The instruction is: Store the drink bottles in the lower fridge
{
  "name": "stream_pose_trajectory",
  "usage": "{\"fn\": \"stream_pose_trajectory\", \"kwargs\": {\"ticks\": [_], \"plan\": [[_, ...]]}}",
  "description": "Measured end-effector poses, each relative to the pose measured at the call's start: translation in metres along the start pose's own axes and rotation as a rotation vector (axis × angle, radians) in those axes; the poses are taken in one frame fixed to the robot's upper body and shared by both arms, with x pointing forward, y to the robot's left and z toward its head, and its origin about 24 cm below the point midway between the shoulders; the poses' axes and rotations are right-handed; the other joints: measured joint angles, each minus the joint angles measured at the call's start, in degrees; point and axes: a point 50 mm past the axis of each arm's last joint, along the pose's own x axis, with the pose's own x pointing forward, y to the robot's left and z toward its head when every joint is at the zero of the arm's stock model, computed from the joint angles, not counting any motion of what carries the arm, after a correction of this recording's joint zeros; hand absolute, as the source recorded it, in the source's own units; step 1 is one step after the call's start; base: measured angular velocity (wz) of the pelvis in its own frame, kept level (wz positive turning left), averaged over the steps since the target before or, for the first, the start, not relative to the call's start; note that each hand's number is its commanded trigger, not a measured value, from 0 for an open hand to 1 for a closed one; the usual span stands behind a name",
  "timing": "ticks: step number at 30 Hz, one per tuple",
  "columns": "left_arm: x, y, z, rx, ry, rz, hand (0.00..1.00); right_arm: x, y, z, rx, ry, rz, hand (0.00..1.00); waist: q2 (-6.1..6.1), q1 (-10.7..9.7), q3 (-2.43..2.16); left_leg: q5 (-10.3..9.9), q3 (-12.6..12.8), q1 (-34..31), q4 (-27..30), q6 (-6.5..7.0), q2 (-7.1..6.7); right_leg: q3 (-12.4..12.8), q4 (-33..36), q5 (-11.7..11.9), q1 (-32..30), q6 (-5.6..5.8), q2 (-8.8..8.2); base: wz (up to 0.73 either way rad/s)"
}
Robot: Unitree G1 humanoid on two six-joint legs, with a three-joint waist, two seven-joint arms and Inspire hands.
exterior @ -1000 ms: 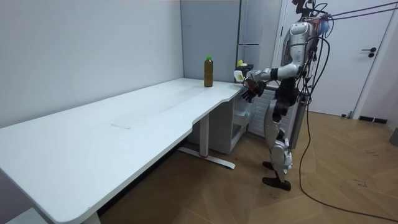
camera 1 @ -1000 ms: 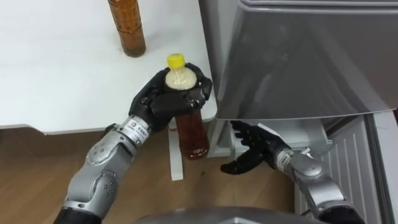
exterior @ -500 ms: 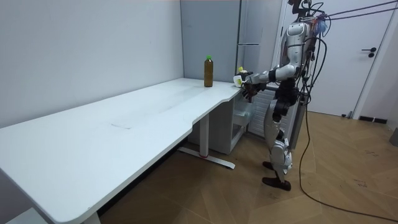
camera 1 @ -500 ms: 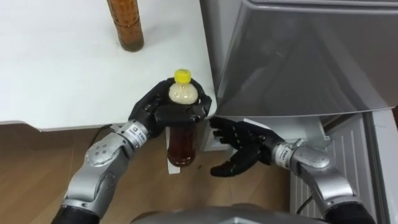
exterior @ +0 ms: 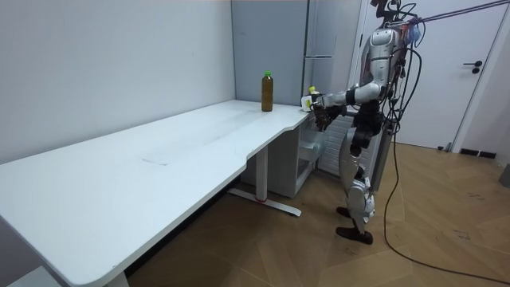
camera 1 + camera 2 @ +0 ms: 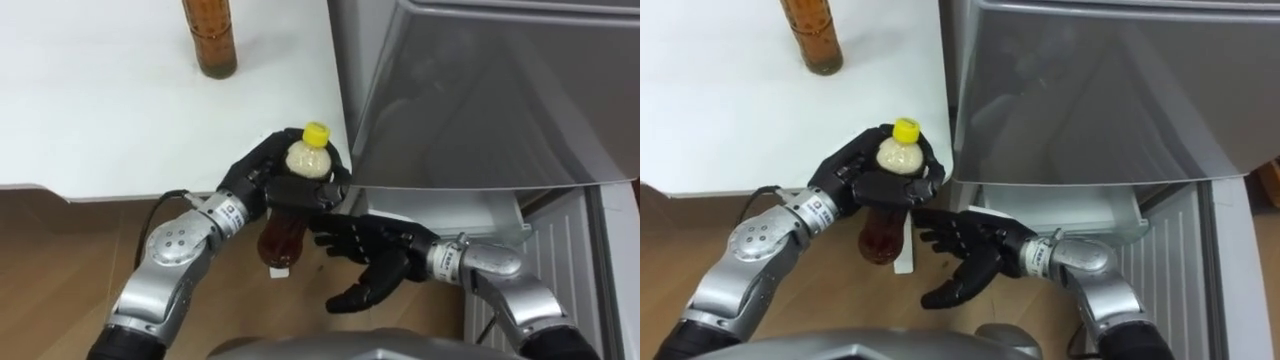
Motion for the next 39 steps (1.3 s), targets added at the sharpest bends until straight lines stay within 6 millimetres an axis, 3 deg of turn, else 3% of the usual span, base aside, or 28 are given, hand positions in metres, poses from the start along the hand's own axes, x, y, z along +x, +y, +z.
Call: {"fn": "stream_pose_trajectory", "kwargs": {"ticks": [7, 11, 17, 28, 39], "plan": [[0.0, -0.001, 0.0, 0.004, -0.005, -0.006, 1.0, 0.0, 0.001, 0.0, 0.0, 0.0, 0.022, 0.0, -0.15, 0.1, 0.04, 0.0, -0.2, 0.0, 0.0, 0.0, 0.0, -0.3, -0.2, 0.0, 0.0, -0.01, -0.05, 0.0], [0.001, -0.001, 0.001, 0.005, -0.01, -0.021, 1.0, 0.001, 0.002, 0.001, 0.016, -0.018, 0.029, 0.0, -0.73, 0.1, 0.33, 0.0, 0.0, 0.0, 0.0, 0.0, 0.0, -0.3, -0.2, 0.0, 0.0, -0.01, -0.11, -0.01], [0.007, -0.011, -0.003, -0.087, -0.027, -0.079, 1.0, 0.005, 0.006, 0.003, 0.052, -0.058, 0.046, 0.0, -1.01, 0.2, 0.21, 0.0, 0.1, 0.1, -0.3, 0.01, 0.0, 0.4, -0.2, 0.0, 0.0, 0.02, -0.02, -0.01], [0.012, -0.015, -0.01, -0.117, -0.039, -0.119, 1.0, 0.009, 0.008, 0.001, 0.122, -0.101, 0.028, 0.0, -0.36, 0.2, 0.29, 0.0, 0.6, 0.1, -0.1, 0.0, 0.04, 1.0, 0.2, 0.0, -0.1, -0.02, 0.06, -0.01], [0.012, -0.019, -0.013, -0.11, -0.032, -0.155, 1.0, 0.014, 0.013, 0.002, 0.246, -0.171, 0.028, 0.0, 1.3, 0.3, -0.11, 0.0, 0.9, 0.0, -0.1, 0.0, 0.1, 1.0, 0.6, 0.0, -0.6, -0.02, 0.08, 0.0]]}}
